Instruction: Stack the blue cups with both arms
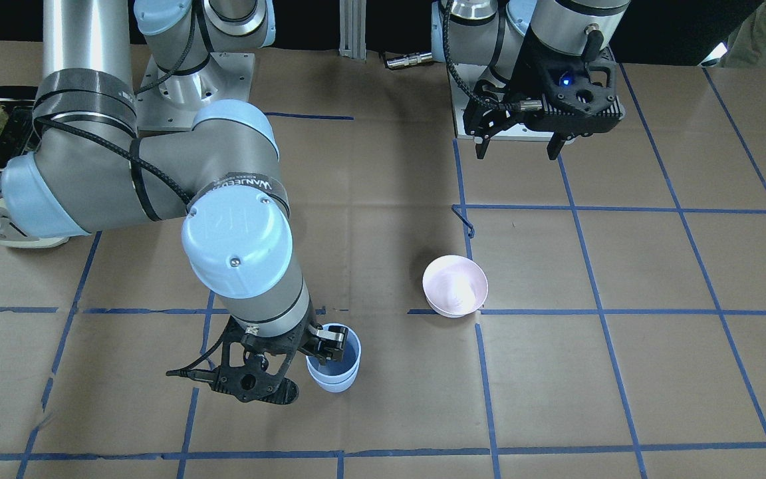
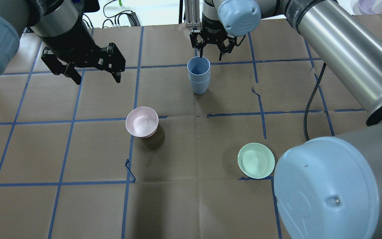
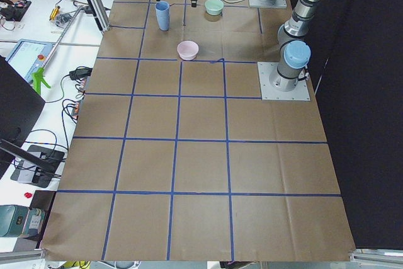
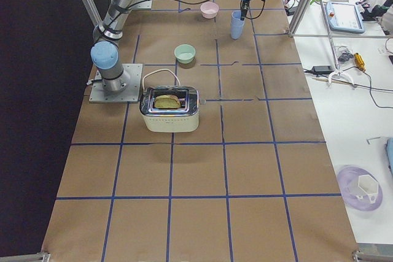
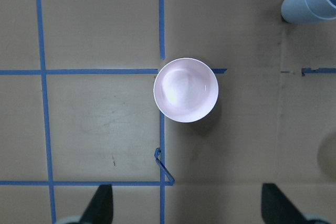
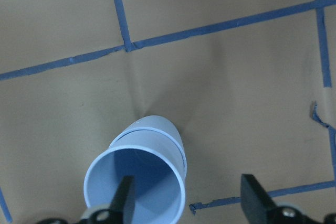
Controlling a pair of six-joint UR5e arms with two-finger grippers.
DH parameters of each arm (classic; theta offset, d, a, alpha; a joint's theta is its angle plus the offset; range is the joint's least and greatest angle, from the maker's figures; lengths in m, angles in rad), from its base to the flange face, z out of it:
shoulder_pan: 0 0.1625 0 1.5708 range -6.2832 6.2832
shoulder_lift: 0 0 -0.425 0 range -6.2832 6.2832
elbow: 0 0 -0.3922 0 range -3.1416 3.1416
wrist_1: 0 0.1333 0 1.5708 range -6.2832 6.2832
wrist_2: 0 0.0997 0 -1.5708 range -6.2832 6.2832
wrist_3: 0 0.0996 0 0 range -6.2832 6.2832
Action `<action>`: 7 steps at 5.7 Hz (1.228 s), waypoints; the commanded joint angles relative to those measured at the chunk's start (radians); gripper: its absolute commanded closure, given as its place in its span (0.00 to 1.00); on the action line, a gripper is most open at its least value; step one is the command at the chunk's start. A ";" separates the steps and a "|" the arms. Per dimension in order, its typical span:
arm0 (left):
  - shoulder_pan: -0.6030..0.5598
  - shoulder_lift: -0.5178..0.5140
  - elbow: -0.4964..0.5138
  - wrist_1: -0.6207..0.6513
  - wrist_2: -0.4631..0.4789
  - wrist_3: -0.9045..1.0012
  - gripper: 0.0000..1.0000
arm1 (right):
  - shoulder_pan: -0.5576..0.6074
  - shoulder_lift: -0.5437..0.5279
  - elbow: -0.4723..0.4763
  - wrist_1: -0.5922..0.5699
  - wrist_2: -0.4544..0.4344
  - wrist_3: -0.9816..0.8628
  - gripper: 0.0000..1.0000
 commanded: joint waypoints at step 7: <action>0.003 0.000 0.000 0.001 0.000 0.002 0.02 | -0.257 -0.441 0.282 0.292 -0.091 -0.350 0.00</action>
